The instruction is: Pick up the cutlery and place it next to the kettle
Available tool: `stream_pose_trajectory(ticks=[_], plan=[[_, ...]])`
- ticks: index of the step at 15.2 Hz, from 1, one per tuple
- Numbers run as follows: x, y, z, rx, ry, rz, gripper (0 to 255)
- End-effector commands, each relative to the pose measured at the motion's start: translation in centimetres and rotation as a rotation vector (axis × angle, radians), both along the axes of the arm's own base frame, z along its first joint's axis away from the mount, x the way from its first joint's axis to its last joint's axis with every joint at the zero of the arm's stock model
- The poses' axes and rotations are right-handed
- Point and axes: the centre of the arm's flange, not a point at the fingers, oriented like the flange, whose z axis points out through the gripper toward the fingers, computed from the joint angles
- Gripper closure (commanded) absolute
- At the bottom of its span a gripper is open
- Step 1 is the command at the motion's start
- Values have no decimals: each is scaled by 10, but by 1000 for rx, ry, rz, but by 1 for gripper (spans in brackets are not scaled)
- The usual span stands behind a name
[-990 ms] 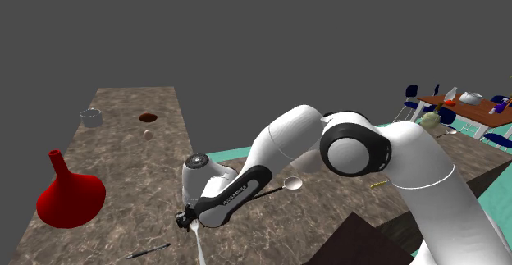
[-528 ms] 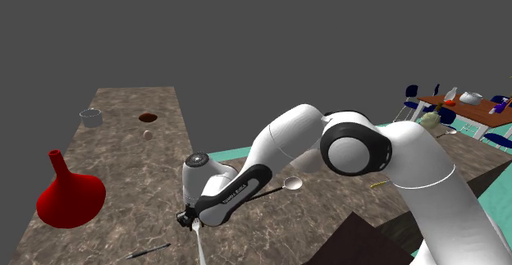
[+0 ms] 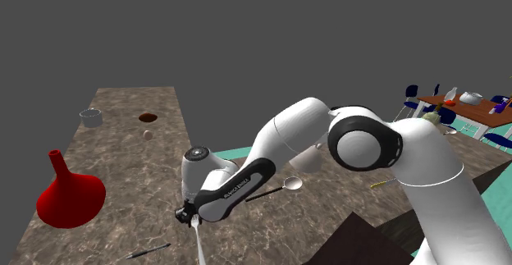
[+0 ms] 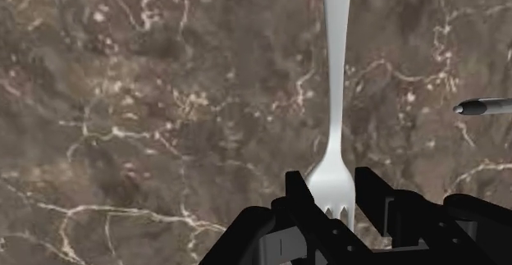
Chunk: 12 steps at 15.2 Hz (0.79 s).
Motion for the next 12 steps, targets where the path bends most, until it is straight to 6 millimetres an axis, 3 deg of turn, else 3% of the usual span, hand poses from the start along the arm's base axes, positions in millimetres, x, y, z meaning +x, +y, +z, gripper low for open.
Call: stream_pose_trajectory(ticks=[1,12], plan=[[0,0,10,0,0,0,255],[0,0,68,0,0,0,255]])
